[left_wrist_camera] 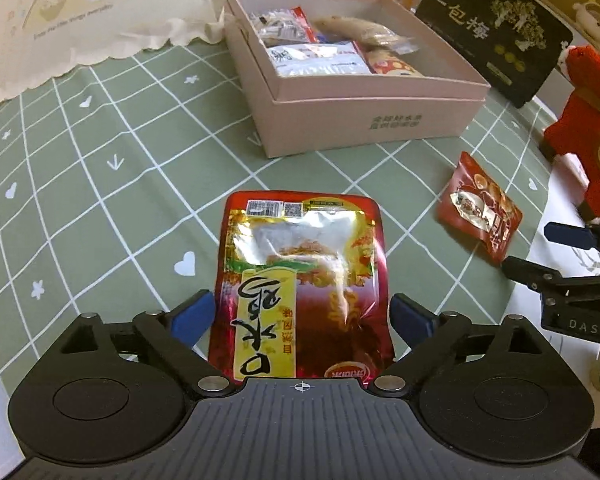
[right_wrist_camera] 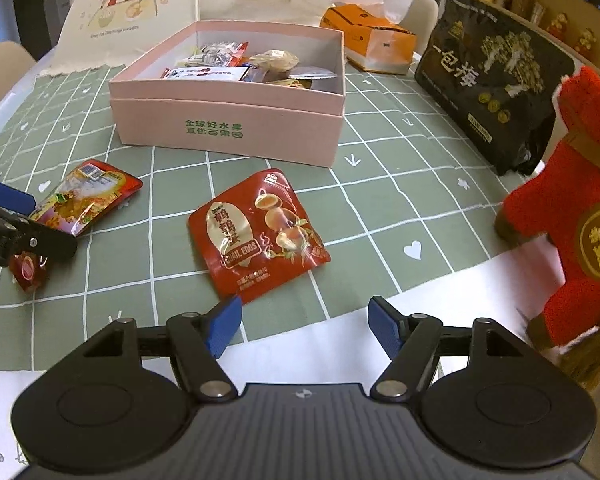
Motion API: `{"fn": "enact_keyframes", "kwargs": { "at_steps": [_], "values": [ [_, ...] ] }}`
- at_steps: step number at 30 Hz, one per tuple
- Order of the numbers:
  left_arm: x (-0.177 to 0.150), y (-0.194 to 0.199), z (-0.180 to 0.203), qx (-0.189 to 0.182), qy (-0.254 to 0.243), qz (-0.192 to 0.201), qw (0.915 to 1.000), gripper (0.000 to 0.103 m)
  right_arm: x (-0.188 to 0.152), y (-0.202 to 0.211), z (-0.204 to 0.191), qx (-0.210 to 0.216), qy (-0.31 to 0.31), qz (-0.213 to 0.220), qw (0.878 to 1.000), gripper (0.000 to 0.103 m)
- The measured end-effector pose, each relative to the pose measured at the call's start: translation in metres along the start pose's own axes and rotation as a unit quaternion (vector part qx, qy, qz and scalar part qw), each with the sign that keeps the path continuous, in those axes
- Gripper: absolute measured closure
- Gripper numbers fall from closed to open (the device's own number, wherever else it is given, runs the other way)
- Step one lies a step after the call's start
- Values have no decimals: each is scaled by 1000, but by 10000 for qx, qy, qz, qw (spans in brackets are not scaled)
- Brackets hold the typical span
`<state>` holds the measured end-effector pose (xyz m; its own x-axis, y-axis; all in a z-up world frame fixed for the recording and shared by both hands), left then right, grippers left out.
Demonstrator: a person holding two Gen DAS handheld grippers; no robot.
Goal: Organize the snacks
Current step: 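Lift the red pouch with the left tool and adjust its grip, then carry the red pouch toward the box left while right grasps the quail-egg packet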
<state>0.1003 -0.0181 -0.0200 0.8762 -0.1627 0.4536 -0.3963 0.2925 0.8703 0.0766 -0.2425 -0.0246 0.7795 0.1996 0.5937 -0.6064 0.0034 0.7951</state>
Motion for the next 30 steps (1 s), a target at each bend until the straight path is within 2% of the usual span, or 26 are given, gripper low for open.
{"fn": "enact_keyframes", "kwargs": {
  "at_steps": [4,7,11,12,13,14,18,24,25,27,29,30],
  "values": [
    [-3,-3,6,168,-229,-18,9996,5,-2,-4,11,171,-357,-54,9992,24],
    [-6,-3,8,253,-321,35,9992,6,-1,-6,15,258,-395,-118,9988,23],
    [-8,5,3,106,-78,155,9998,12,2,-4,14,259,-281,-115,9992,23],
    [-8,8,1,16,28,202,9998,14,4,-1,14,291,-265,-41,9992,23],
    [-8,13,-1,-133,132,274,9994,26,7,1,14,339,-265,22,9991,23],
    [-8,18,-2,-260,220,351,9988,29,10,2,14,403,-259,76,9988,23],
    [-9,34,4,-367,173,559,9976,48,27,3,11,520,-130,251,9982,23],
    [-11,36,10,-319,33,493,9983,50,44,-13,4,523,-52,91,9986,24],
    [-12,36,9,-435,101,487,9978,56,46,-9,1,617,-37,164,9980,24],
    [-11,37,3,-1070,487,463,9920,70,50,2,-9,735,93,362,9966,24],
    [-10,44,-7,-1500,885,623,9827,69,52,10,-19,754,246,481,9957,24],
    [-8,49,-14,-1520,1021,735,9803,69,51,14,-26,796,310,518,9950,24]
  ]
}}
Point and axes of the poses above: each gripper's, at about its wrist camera, not at the fingertips, and y roughly against the way its jaws point, z to its right, x to its top, the point moved 5 cm from there along -y, roughly the way its jaws point, and after that the axes turned 4 degrees about -x, right-handed, at the moved point
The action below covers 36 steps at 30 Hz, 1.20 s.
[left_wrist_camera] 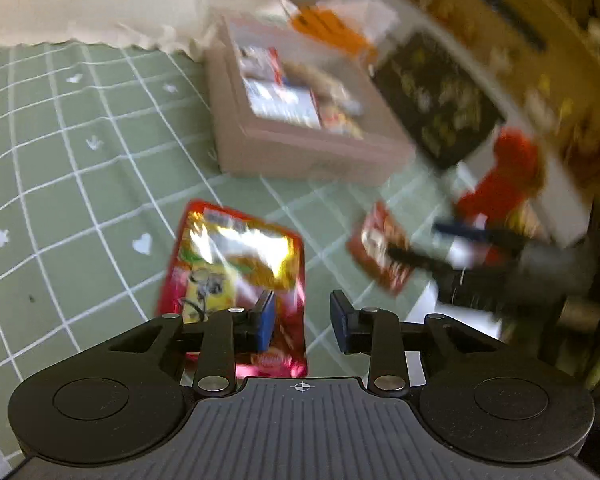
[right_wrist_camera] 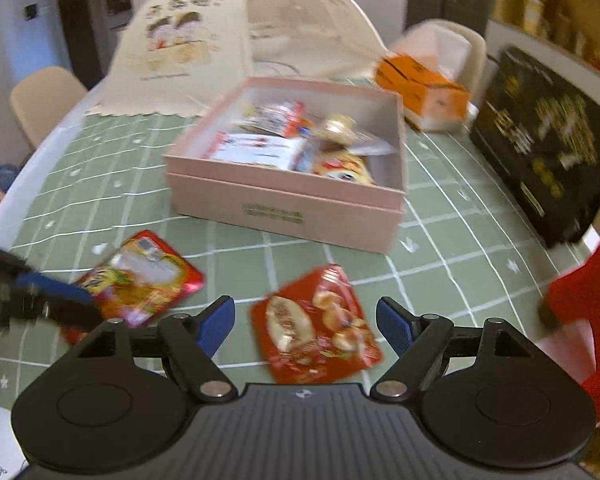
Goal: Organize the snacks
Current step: 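Carry the red pouch toward the box left while right grasps the quail-egg packet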
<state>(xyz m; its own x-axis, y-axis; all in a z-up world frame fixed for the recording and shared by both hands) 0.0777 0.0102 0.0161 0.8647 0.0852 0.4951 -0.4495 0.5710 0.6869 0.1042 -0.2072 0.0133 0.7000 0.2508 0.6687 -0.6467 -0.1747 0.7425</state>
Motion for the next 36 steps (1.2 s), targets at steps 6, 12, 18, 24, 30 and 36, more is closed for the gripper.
{"fn": "enact_keyframes", "kwargs": {
  "at_steps": [6,12,18,24,30,36],
  "values": [
    [15,20,-35,383,552,433,9968,69,-8,0,-38,390,318,-84,9987,24],
    [14,16,-58,454,939,371,9939,69,-9,-10,-67,539,498,-140,9972,24],
    [7,11,-68,470,1053,276,9929,69,-17,-22,-78,537,680,-328,9957,24],
    [6,8,-79,285,1353,265,9900,69,-23,-21,-78,549,675,-354,9956,24],
    [3,-3,-80,-85,1466,166,9890,68,-29,-24,-77,561,636,-390,9956,24],
    [3,-6,-63,-642,1400,164,9879,54,-30,-23,-73,473,610,-373,9963,24]
  ]
}}
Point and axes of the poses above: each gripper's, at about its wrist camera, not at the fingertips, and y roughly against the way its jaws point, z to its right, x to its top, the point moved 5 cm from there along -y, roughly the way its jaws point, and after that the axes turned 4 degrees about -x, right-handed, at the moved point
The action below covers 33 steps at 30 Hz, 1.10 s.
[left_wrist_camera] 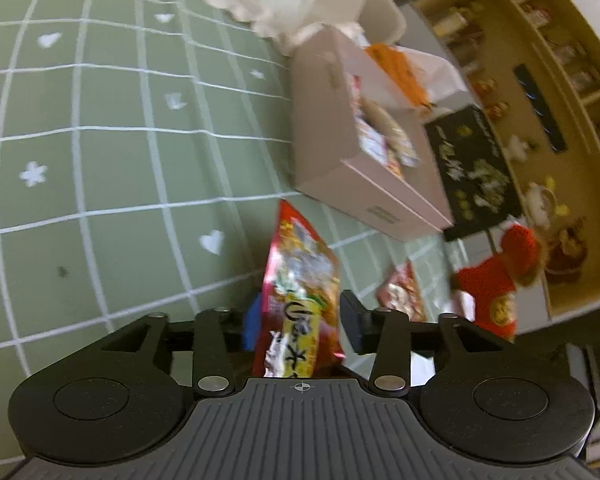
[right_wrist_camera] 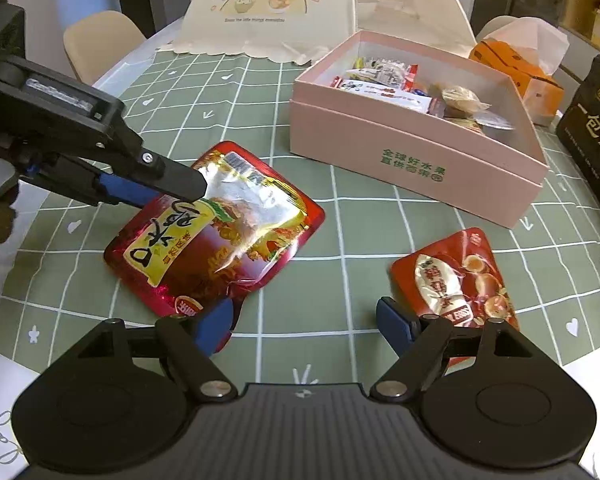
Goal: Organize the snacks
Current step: 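Carry the red pouch toward the box left while right grasps the quail-egg packet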
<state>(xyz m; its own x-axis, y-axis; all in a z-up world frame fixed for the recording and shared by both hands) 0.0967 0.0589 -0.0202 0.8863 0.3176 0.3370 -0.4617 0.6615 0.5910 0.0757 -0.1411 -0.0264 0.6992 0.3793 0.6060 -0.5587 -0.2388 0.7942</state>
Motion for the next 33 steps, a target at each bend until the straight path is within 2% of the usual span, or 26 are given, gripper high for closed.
{"fn": "enact_keyframes", "kwargs": {
  "at_steps": [4,9,14,17,18,22,26,33],
  "values": [
    [-5,-3,18,-167,-346,-134,9992,52,-3,1,8,-7,-87,-1,10000,24],
    [-17,-16,35,-580,-506,-444,9960,52,-6,0,14,55,-229,-31,9997,24],
    [-17,-26,34,65,-674,-351,9971,56,-9,1,15,8,-182,-29,9998,24],
    [-19,-32,33,333,-803,-380,9955,68,-10,3,16,-22,-160,-22,9999,24],
    [-19,-34,33,353,-771,-409,9956,71,-12,4,16,-24,-157,-13,9999,24],
    [-20,-39,32,9,-355,-406,9985,78,-13,8,22,-85,-154,60,9998,24],
    [-24,-37,47,-118,-599,-385,9974,78,-15,7,26,-71,-263,30,9996,24],
    [-25,-35,61,316,-945,-359,9944,78,-17,6,15,18,-174,74,9998,24]
  ]
}}
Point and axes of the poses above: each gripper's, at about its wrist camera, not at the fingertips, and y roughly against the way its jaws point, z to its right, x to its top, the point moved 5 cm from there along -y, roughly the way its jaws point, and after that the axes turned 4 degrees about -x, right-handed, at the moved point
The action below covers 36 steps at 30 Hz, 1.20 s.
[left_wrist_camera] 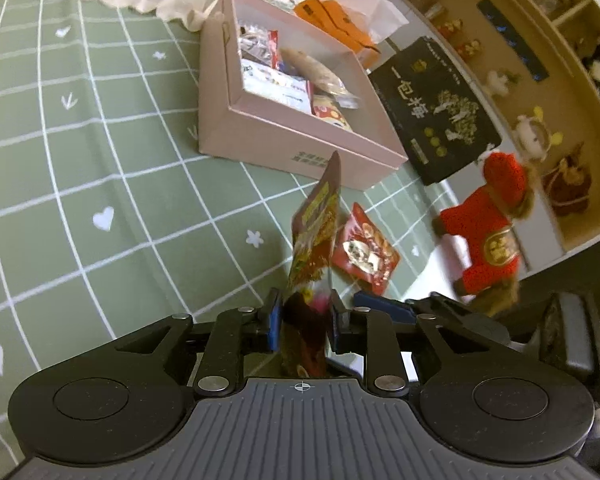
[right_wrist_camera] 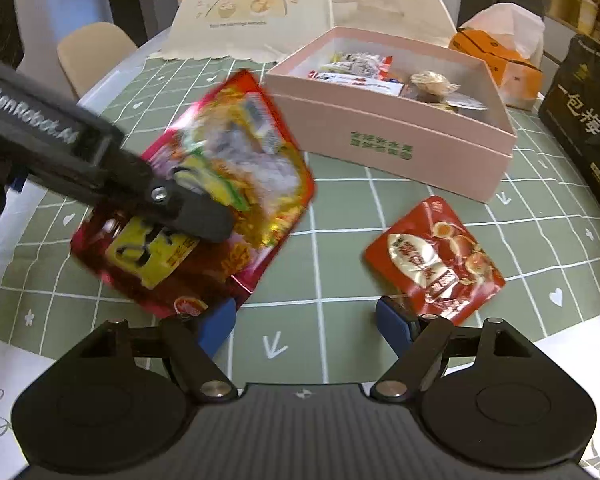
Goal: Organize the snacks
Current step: 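Carry the red pouch toward the box left while right grasps the quail-egg packet, then drop the red pouch into the pink box left while right carries the quail-egg packet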
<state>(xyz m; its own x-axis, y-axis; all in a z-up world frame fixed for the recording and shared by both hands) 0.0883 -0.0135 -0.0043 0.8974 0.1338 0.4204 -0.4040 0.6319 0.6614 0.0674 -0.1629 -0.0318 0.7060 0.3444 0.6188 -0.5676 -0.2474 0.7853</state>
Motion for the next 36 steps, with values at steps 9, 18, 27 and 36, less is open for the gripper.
{"fn": "enact_keyframes", "kwargs": {
  "at_steps": [9,18,27,36],
  "values": [
    [4,-24,-10,14,179,-115,9998,76,-1,6,0,-54,124,-19,9999,24],
    [-13,-7,-9,-327,162,-180,9992,78,15,20,57,-562,232,292,9977,24],
    [-19,27,-13,-437,340,-67,9984,79,28,-22,75,-213,342,2,9992,24],
    [-20,39,-15,-510,550,29,9972,79,26,-13,60,-181,114,-135,9997,32]
  ]
}}
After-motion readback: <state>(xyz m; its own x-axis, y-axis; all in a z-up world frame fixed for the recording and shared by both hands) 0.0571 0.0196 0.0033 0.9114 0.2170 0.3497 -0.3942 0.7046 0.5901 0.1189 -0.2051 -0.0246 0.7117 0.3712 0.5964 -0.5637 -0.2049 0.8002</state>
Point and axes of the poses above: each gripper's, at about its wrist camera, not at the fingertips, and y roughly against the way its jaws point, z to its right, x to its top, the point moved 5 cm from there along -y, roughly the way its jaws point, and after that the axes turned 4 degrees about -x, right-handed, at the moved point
